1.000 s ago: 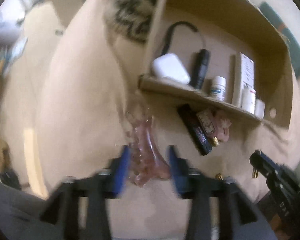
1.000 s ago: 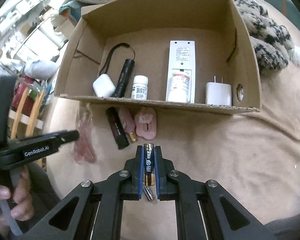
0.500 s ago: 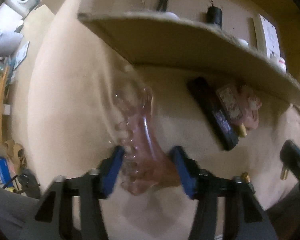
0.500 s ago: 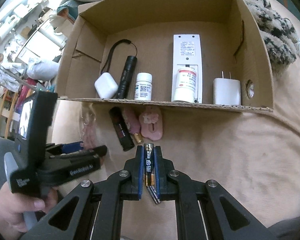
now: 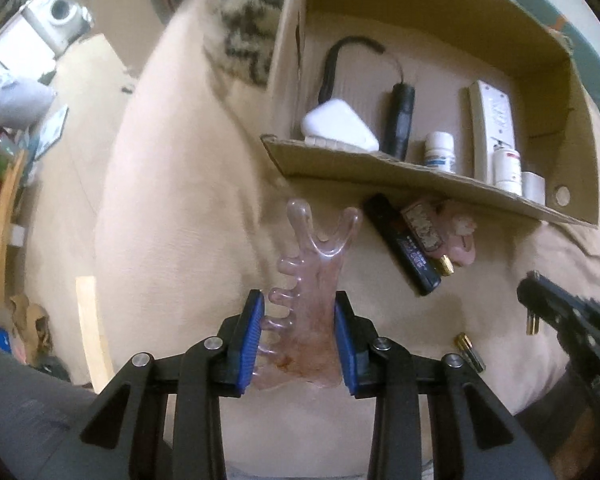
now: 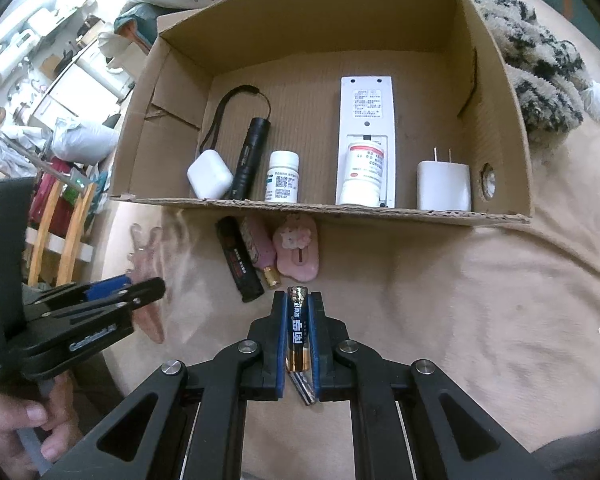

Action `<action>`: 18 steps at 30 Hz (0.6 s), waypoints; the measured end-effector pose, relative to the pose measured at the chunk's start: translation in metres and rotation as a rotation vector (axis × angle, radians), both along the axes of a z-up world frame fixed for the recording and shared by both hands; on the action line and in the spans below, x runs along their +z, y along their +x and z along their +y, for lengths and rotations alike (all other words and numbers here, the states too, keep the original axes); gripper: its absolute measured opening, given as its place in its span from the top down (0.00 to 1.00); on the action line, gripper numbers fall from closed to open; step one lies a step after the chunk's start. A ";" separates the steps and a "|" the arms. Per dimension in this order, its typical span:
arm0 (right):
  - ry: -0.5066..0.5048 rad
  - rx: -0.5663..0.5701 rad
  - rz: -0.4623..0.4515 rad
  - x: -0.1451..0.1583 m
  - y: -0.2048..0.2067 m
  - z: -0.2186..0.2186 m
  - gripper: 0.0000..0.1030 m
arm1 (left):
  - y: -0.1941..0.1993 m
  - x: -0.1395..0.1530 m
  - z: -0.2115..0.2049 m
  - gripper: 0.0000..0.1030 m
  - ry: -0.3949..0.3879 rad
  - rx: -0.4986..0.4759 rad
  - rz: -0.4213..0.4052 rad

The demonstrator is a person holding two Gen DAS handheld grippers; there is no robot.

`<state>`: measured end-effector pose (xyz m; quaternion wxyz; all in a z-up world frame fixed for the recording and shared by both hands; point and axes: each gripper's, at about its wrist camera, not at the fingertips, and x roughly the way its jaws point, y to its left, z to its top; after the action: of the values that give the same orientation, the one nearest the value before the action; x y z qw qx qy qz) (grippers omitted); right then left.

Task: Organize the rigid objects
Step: 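Lower the pink comb into the box and open the left gripper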

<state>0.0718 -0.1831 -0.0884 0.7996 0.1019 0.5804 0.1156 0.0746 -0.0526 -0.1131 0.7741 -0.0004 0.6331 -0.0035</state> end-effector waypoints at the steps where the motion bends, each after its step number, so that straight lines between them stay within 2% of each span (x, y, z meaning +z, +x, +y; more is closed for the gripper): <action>1: -0.001 -0.002 -0.008 0.002 -0.001 -0.001 0.90 | -0.003 0.005 0.001 0.70 0.005 -0.004 -0.013; 6: 0.023 -0.010 -0.066 0.018 -0.008 -0.007 0.90 | -0.029 0.035 -0.002 0.70 0.029 -0.024 -0.105; 10: 0.047 -0.015 -0.135 0.037 -0.016 -0.017 0.90 | -0.047 0.069 -0.001 0.70 0.031 -0.037 -0.210; 11: 0.061 -0.020 -0.162 0.043 -0.018 -0.020 0.90 | -0.048 0.077 0.016 0.70 0.030 -0.041 -0.235; 18: 0.135 -0.053 -0.325 0.087 -0.007 -0.035 0.90 | -0.039 0.147 0.025 0.70 -0.009 -0.043 -0.413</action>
<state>0.0648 -0.2182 -0.0018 0.8770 0.1504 0.4316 0.1481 0.0354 -0.0279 0.0342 0.8872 0.0103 0.4608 -0.0230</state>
